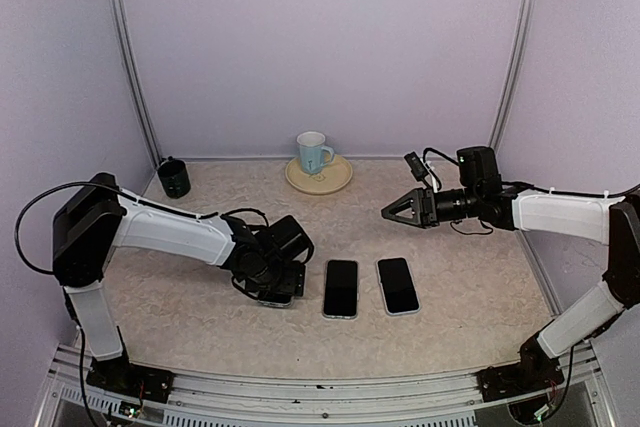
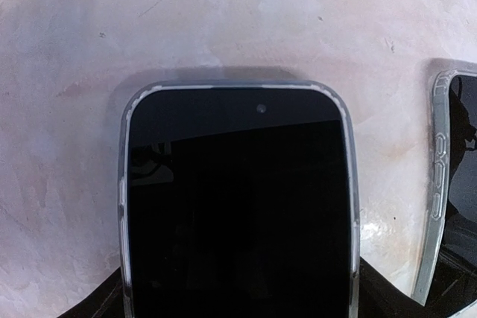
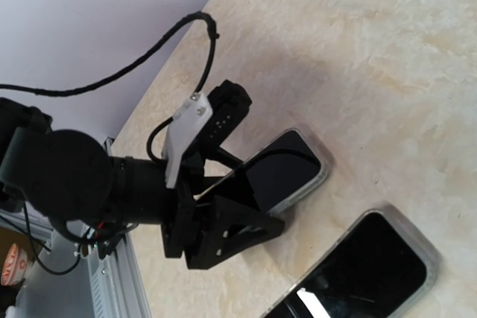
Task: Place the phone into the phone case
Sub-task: Place the phone with the phone case at the center of the board.
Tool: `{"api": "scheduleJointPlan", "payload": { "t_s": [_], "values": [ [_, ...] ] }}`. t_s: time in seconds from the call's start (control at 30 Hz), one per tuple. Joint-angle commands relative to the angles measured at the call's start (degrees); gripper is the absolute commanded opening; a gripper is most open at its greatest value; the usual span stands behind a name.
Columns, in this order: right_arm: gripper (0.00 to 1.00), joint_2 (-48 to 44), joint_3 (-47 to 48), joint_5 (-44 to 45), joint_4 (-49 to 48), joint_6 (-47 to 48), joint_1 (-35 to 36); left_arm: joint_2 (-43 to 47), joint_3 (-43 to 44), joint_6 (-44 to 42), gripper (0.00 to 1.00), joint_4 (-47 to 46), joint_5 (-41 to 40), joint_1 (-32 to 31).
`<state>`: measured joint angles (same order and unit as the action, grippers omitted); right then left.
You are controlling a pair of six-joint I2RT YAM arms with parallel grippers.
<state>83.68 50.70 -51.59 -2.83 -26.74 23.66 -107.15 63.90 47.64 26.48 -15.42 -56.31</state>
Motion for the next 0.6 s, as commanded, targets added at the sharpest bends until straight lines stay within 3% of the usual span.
{"api": "scheduleJointPlan", "payload": {
  "t_s": [0.0,0.57],
  "values": [
    [0.62,0.0,-0.8,-0.6,-0.7,-0.1,-0.7,-2.3,-2.9,0.0,0.76,3.3,10.8,0.5],
    [0.62,0.2,-1.0,-0.7,-0.9,0.1,-0.7,-3.5,-1.6,-0.6,0.86,6.8,12.5,2.4]
  ]
}}
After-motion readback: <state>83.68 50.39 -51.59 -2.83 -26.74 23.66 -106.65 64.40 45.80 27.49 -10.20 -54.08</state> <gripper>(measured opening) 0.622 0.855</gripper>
